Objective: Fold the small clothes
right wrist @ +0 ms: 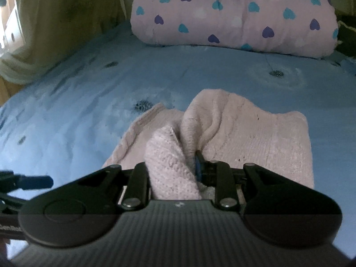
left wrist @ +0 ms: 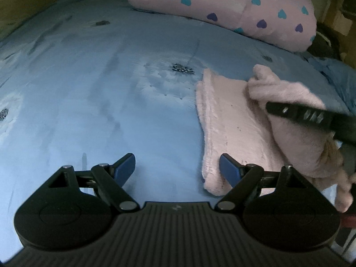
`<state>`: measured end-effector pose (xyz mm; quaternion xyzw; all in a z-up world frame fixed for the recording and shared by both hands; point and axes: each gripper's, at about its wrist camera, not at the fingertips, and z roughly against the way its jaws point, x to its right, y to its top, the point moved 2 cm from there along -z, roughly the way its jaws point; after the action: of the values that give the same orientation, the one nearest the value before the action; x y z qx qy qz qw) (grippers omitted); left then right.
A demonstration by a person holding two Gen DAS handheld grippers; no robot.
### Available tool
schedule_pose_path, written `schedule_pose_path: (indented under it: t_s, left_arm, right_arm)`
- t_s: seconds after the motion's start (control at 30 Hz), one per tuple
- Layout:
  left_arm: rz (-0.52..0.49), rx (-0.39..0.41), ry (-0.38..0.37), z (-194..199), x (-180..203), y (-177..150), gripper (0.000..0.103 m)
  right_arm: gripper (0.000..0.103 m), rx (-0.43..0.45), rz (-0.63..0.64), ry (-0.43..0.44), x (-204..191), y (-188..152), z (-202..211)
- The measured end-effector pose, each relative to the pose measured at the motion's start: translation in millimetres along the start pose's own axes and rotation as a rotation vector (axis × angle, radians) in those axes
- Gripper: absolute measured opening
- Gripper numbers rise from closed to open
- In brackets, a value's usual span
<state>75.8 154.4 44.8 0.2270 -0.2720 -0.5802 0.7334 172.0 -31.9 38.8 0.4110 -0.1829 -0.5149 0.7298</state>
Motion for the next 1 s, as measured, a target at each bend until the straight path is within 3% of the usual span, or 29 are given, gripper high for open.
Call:
schedule_pose_path:
  t_s: [0.2, 0.3, 0.4, 0.47, 0.5, 0.57, 0.73, 0.83, 1.0]
  left_arm:
    - [0.042, 0.025, 0.018, 7, -15, 4, 0.086]
    - [0.067, 0.019, 0.040, 6, -23, 4, 0.086]
    - [0.077, 0.020, 0.056, 7, -29, 5, 0.086]
    - [0.086, 0.030, 0.054, 9, -31, 5, 0.086]
    - [0.093, 0.036, 0.047, 11, -32, 6, 0.086]
    - [0.113, 0.056, 0.018, 15, -33, 7, 0.086]
    - [0.148, 0.138, -0.067, 30, -28, 10, 0.086]
    - [0.142, 0.186, -0.111, 40, -20, 11, 0.086]
    - [0.116, 0.232, -0.192, 46, 1, 10, 0.086]
  right_arm:
    - [0.025, 0.097, -0.178, 0.077, -4, 26, 19]
    - [0.025, 0.079, -0.089, 0.103, -29, 24, 12]
    - [0.031, -0.051, -0.014, 0.156, -49, 8, -12]
    - [0.037, -0.012, -0.009, 0.171, -53, 0, -8]
    - [0.044, 0.007, -0.009, 0.179, -53, -1, -3]
    - [0.049, 0.017, -0.036, 0.224, -47, -1, 6]
    - [0.047, 0.063, -0.078, 0.340, -30, -4, 45]
    - [0.048, 0.094, -0.097, 0.291, -13, -14, 65]
    - [0.049, 0.144, -0.177, 0.135, 26, -41, 87]
